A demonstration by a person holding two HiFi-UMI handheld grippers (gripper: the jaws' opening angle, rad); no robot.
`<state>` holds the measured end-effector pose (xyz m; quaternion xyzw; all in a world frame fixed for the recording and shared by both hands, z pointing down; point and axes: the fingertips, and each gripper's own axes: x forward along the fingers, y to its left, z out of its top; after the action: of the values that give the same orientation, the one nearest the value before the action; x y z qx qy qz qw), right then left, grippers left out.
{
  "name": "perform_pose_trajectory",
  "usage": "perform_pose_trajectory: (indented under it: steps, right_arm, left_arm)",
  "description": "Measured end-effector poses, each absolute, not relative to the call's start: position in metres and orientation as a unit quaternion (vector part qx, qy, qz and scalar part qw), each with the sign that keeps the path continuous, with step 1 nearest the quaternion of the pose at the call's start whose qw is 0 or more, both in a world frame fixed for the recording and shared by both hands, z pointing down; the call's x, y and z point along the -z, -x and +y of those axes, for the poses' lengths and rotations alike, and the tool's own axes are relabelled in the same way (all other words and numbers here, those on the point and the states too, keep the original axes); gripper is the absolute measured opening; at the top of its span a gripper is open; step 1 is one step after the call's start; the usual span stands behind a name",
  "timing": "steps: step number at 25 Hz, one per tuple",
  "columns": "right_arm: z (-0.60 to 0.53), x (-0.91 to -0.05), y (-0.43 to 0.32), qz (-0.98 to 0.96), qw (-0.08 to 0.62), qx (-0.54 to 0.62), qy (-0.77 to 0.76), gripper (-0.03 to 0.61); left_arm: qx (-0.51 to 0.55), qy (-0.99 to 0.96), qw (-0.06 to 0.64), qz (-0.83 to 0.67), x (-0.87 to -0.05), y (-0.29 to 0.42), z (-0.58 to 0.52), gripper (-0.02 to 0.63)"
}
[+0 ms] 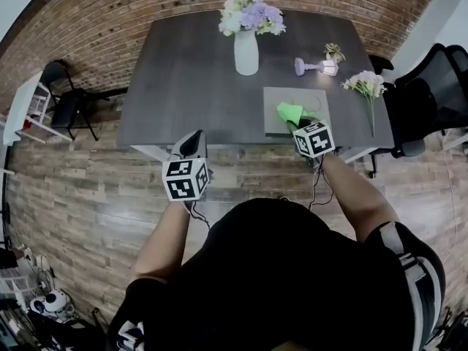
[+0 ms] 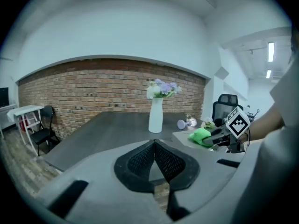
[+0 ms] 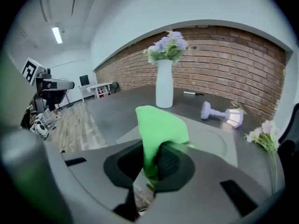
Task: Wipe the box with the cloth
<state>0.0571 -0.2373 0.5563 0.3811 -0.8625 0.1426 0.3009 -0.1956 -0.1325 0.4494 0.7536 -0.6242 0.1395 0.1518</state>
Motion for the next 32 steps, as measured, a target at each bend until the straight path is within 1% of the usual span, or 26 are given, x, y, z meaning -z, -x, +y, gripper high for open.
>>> perform_pose_trajectory:
  steps: [3,7,10,13,17,20,24,29,32]
  right_arm:
    - [-0.221,-0.555,0.012,-0.88,0.311,-0.127,-0.335,0.044]
    - [-0.192,-0.545,0.091,-0.907,0.296,-0.121,-0.275,0.044]
    - [-0.172,-0.531,0.119,-0.916,0.279,-0.125,-0.259,0.044]
    - [-0.176,-0.514,0.115,-0.917,0.267,-0.116,-0.273,0.043]
    - [-0.206,-0.495,0.066,-0.898,0.252,-0.114,-0.343,0.043]
    - [-0.229,-0.476,0.006,-0.875,0.225,-0.117,-0.413,0.043]
    - [-0.236,-0.463,-0.081,-0.837,0.199,-0.123,-0.494,0.043]
    - [-0.223,-0.451,-0.168,-0.787,0.187,-0.126,-0.574,0.043]
    - [-0.216,-0.446,-0.211,-0.764,0.186,-0.131,-0.603,0.043]
  left_arm:
    - [-0.129,-0.746,0.145,-0.637,-0.443,0.231,-0.119,0.008]
    - [-0.128,-0.749,0.142,-0.634,-0.446,0.252,-0.105,0.008]
    - [-0.129,-0.759,0.15,-0.62,-0.454,0.251,-0.098,0.008]
    - [-0.133,-0.774,0.152,-0.6,-0.46,0.239,-0.102,0.008]
    - [-0.142,-0.791,0.149,-0.576,-0.466,0.219,-0.112,0.008]
    - [-0.142,-0.804,0.136,-0.561,-0.46,0.196,-0.132,0.008]
    - [-0.149,-0.83,0.109,-0.526,-0.448,0.148,-0.158,0.008]
    - [-0.134,-0.843,0.129,-0.505,-0.434,0.104,-0.188,0.008]
    - [-0.129,-0.857,0.128,-0.482,-0.425,0.071,-0.197,0.008]
